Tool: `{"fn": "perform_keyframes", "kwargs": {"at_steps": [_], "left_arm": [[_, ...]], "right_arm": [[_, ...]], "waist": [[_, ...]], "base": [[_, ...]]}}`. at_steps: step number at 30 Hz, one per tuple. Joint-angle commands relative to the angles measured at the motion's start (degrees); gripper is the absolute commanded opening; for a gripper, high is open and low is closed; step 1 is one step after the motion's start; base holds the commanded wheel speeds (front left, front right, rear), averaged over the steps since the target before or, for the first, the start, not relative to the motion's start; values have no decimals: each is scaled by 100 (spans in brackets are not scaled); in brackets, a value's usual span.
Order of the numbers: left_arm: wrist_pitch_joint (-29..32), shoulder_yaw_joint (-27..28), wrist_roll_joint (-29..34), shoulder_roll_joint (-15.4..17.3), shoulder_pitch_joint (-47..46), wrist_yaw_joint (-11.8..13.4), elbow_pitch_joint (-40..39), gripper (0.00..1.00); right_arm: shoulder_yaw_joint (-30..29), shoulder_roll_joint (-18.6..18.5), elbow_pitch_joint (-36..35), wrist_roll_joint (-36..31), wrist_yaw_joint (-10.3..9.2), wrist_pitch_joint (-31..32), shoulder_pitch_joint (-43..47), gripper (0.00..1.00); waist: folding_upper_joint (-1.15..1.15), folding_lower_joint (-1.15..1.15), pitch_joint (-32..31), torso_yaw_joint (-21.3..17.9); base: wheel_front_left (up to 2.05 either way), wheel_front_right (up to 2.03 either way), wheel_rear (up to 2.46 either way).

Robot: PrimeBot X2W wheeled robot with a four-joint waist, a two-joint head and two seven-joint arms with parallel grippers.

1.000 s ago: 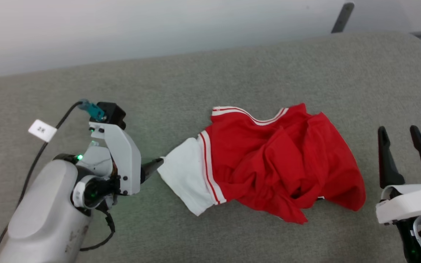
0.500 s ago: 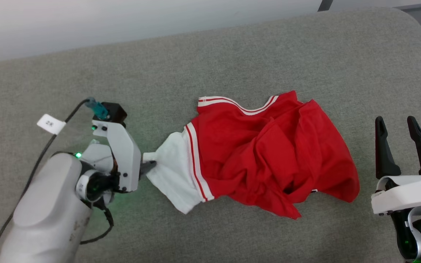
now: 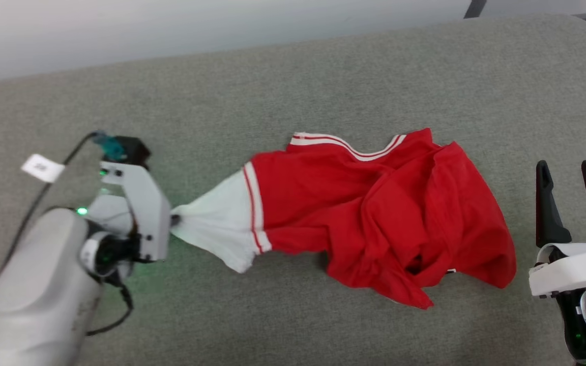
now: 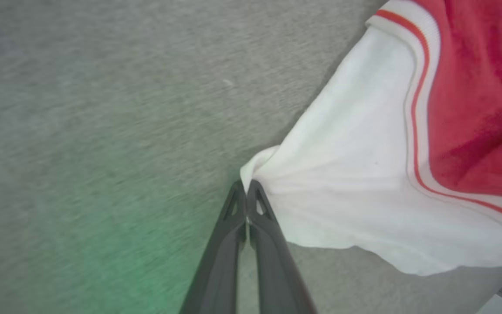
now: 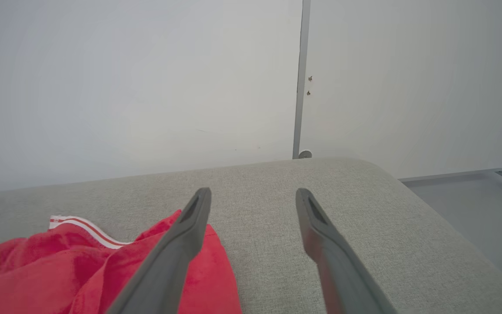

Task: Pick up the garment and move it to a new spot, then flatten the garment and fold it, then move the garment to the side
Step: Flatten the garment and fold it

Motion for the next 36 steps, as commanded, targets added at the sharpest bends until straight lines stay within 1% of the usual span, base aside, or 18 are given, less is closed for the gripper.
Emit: {"fn": "perform_keyframes", "kwargs": {"at_steps": [1,2,3,12,16,18,22,27,33,34,35,36], "left_arm": [[-17,27,42,111,84,38,17,0],[-40,52,59,188,89,29,-16,0],[-80,117,61,335,117,29,-87,0],[-138,374,192,1178,358,138,-343,0],[-210,507,180,1493,514,155,-348,0],[-249,535,197,1597,594,135,-329,0],[-310,593,86,1597,731,172,-221,0],[-435,544,29,1425,843,160,-62,0],[-510,520,-1,1266,872,230,138,0],[-518,511,-9,1245,873,229,171,15],[-546,516,-22,1231,864,238,198,28],[-570,520,-26,1217,852,256,220,47]], "right_arm": [[-19,-40,-25,2,-4,3,-19,100],[-16,-48,-32,0,-4,21,-4,100],[-26,-69,-43,-8,-4,47,30,100],[-9,-137,-106,-33,-4,155,141,100],[30,-164,-127,-22,-4,198,200,100],[42,-171,-134,-25,-4,224,230,100],[75,-170,-148,-28,-4,270,241,100],[108,-178,-165,-26,-4,332,219,100],[116,-188,-176,-20,-4,371,196,100],[116,-188,-174,-16,-4,378,196,100],[117,-190,-172,-14,-4,384,197,100],[120,-194,-168,-10,-4,393,202,100]], "waist": [[0,0,-33,57],[0,0,-44,79],[0,0,-76,128],[0,0,-201,289],[0,0,-249,319],[0,0,-269,332],[0,0,-289,342],[0,0,-287,339],[0,0,-301,329],[0,0,-309,328],[0,0,-316,329],[0,0,-326,332]], "base": [[0,0,0],[0,0,0],[0,0,0],[0,0,0],[0,0,0],[0,0,0],[0,0,0],[0,0,0],[0,0,0],[0,0,0],[0,0,0],[0,0,0]]}}
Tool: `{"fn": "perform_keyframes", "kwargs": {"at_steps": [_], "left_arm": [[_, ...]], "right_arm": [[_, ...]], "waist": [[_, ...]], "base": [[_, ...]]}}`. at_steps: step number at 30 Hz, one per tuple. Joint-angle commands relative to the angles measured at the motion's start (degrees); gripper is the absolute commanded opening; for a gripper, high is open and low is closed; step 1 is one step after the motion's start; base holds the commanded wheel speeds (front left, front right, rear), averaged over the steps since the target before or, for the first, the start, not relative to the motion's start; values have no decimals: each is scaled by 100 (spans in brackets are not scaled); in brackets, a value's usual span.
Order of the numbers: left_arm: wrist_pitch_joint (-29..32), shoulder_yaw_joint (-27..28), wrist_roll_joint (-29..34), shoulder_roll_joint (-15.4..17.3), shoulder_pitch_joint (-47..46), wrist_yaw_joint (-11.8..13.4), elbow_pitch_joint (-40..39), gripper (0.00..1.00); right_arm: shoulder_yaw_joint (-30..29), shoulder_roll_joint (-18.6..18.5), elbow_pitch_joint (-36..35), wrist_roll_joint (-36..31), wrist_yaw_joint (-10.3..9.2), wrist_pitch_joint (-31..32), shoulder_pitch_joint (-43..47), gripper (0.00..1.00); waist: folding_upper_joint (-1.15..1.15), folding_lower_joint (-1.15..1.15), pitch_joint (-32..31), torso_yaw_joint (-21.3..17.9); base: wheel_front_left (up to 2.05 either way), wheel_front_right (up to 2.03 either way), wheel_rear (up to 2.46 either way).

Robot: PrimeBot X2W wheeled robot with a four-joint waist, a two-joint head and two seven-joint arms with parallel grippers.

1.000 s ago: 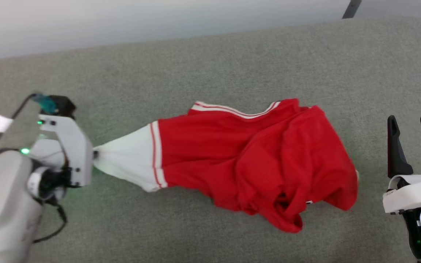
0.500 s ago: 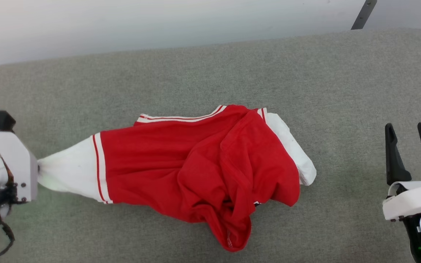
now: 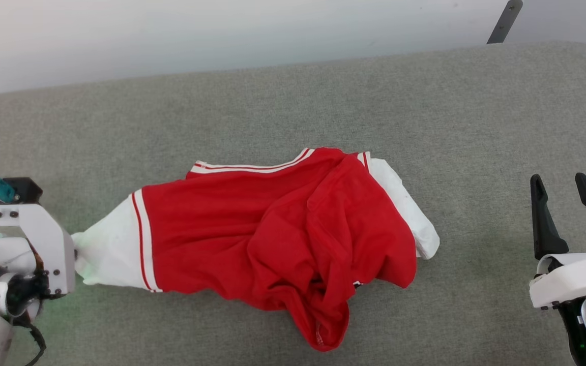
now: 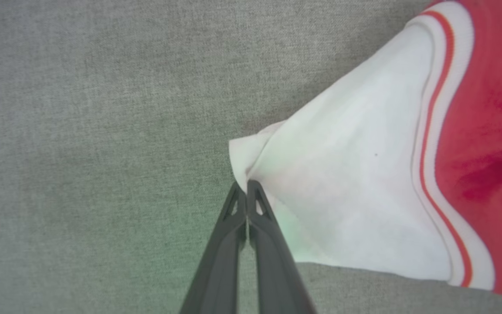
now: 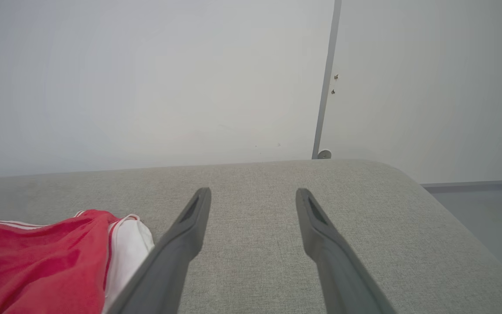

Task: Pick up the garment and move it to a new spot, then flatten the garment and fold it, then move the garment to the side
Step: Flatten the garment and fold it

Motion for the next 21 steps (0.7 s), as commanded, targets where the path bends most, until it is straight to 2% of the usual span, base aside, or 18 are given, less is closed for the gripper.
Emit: {"fn": "perform_keyframes", "kwargs": {"at_steps": [1,2,13,21], "left_arm": [[-45,-1,-25,-19,27,40,31,95],[-76,2,-25,-37,23,51,41,100],[-358,92,-78,-104,126,180,-329,100],[-674,1,87,-111,139,105,-723,100]], "right_arm": [[18,-21,-7,6,-4,21,0,100],[27,-27,-3,15,-4,36,8,100],[93,-86,-1,82,-4,139,106,100],[176,-102,-33,110,-4,146,108,100]], "waist": [[0,0,-17,6],[0,0,-28,10],[0,0,-147,177],[0,0,-223,277]], "base": [[0,0,0],[0,0,0],[0,0,0],[0,0,0]]}}
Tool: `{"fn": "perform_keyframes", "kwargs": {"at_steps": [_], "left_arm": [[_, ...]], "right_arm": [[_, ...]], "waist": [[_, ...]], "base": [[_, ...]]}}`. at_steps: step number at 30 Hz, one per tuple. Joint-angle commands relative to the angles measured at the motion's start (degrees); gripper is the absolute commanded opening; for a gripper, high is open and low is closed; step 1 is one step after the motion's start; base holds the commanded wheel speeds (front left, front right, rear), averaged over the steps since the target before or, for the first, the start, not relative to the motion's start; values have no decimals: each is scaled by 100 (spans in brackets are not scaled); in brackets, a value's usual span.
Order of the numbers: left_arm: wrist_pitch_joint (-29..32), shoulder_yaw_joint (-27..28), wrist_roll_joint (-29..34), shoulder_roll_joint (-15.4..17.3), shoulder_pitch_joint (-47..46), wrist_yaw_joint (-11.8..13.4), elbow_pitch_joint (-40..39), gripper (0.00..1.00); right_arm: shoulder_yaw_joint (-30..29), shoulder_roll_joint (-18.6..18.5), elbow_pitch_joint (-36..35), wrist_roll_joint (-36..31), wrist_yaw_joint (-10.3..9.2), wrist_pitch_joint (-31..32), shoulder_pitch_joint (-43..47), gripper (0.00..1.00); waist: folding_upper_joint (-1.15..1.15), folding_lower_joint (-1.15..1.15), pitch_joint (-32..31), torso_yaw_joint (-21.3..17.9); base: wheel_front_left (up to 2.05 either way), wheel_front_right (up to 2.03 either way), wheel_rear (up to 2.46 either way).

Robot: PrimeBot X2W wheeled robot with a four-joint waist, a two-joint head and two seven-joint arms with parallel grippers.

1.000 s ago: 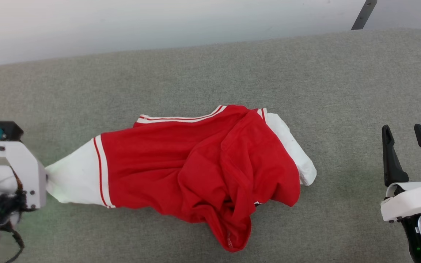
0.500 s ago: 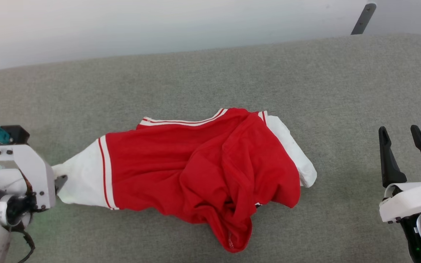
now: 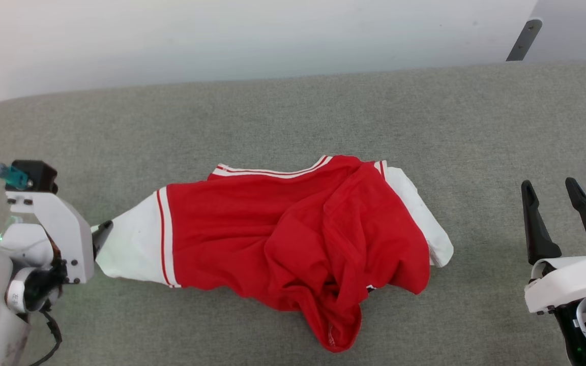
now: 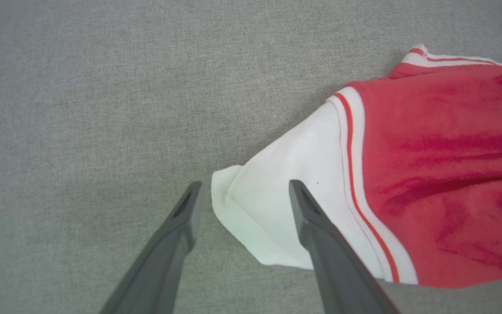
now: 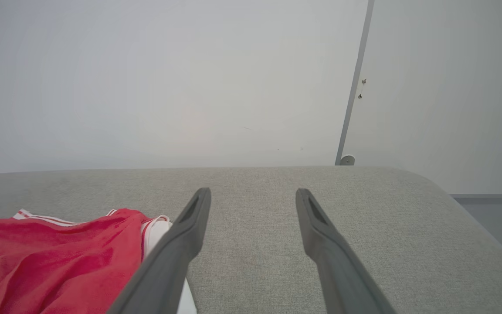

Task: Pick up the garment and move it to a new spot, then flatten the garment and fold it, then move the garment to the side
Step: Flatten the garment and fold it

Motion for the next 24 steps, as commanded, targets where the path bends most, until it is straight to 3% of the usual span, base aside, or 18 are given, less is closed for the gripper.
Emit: {"fn": "perform_keyframes", "kwargs": {"at_steps": [1,20,21,23,24], "left_arm": [[-50,-25,54,-13,16,3,7,100],[104,-281,79,-200,-634,-228,1486,100],[178,-290,44,-233,-674,-233,1591,89],[382,-294,-76,-350,-716,-247,1791,0],[499,-320,-114,-395,-724,-262,1891,0]], "right_arm": [[38,-3,-30,43,-4,-13,41,100],[146,-180,-383,51,-4,180,-107,100],[152,-188,-404,51,-4,194,-112,100],[152,-212,-451,53,-4,241,-136,100],[155,-221,-465,49,-4,271,-148,100]], "waist": [[0,0,-18,15],[0,0,400,-155],[0,0,433,-158],[0,0,493,-149],[0,0,513,-143]], "base": [[0,0,0],[0,0,0],[0,0,0],[0,0,0],[0,0,0]]}}
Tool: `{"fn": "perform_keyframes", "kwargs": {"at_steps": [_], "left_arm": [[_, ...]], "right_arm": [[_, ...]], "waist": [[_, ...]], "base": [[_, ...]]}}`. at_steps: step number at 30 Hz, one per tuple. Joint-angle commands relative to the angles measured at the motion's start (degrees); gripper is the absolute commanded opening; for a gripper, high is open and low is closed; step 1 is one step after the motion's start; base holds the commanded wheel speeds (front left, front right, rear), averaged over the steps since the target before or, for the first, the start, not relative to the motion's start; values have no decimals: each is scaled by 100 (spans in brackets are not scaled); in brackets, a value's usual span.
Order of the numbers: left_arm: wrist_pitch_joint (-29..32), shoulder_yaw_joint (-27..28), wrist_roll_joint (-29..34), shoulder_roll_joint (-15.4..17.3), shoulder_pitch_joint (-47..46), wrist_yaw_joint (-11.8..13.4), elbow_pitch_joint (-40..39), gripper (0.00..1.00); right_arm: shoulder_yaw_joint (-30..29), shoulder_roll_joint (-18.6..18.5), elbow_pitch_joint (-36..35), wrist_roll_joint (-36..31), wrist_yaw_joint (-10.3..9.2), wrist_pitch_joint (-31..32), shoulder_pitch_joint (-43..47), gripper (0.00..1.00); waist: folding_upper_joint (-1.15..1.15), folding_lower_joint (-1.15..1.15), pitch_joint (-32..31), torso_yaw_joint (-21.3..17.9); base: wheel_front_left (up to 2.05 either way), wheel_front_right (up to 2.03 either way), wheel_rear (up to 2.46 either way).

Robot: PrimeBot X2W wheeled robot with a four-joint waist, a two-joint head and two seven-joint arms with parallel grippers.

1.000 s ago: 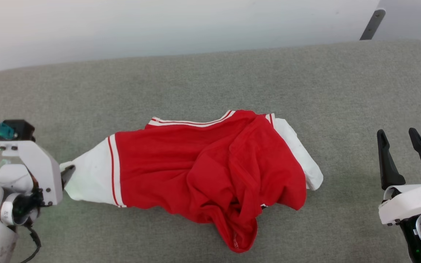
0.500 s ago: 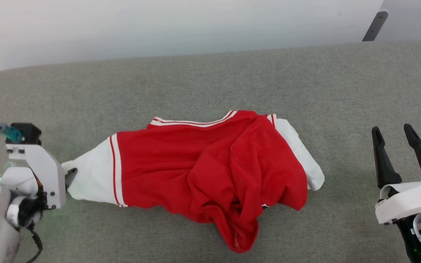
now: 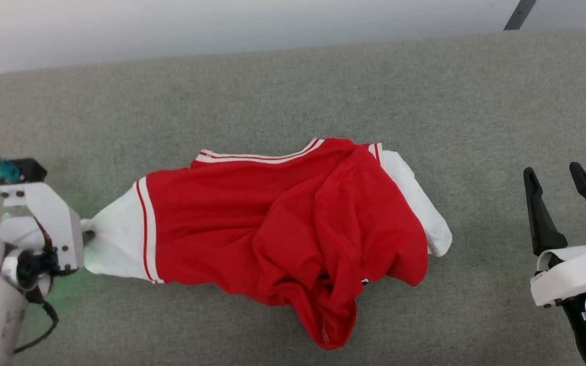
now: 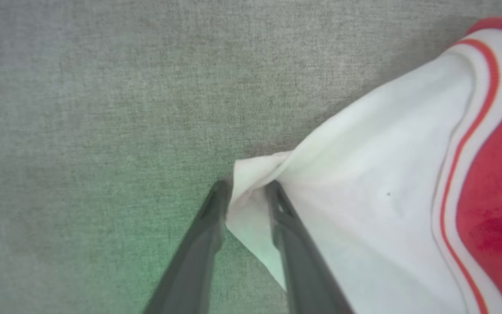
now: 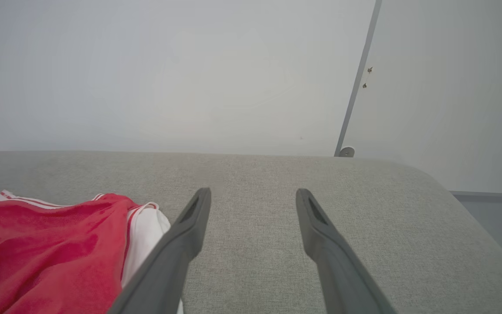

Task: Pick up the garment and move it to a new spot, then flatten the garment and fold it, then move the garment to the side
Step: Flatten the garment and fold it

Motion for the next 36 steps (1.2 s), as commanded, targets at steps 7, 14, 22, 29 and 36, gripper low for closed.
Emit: {"fn": "perform_keyframes", "kwargs": {"at_steps": [7,14,22,29,36], "left_arm": [[245,-107,-186,-288,-162,-146,398,0],[145,-203,-133,-420,-472,-208,535,0],[-33,-344,-99,-675,-848,-313,623,0],[-180,-477,-127,-788,-1012,-359,718,0],[-311,-608,-204,-827,-1126,-387,812,0]], "right_arm": [[226,-162,-91,226,-4,479,-198,100],[792,-505,313,785,-3,1657,-735,100],[1356,-865,1162,1148,-3,2688,-1357,100],[1768,-945,1787,1406,-2,3227,-1565,100],[1888,-969,2188,1467,-3,3427,-1761,100]], "waist": [[0,0,192,105],[0,0,332,286],[0,0,570,622],[0,0,681,784],[0,0,719,852]], "base": [[0,0,0],[0,0,0],[0,0,0],[0,0,0],[0,0,0]]}}
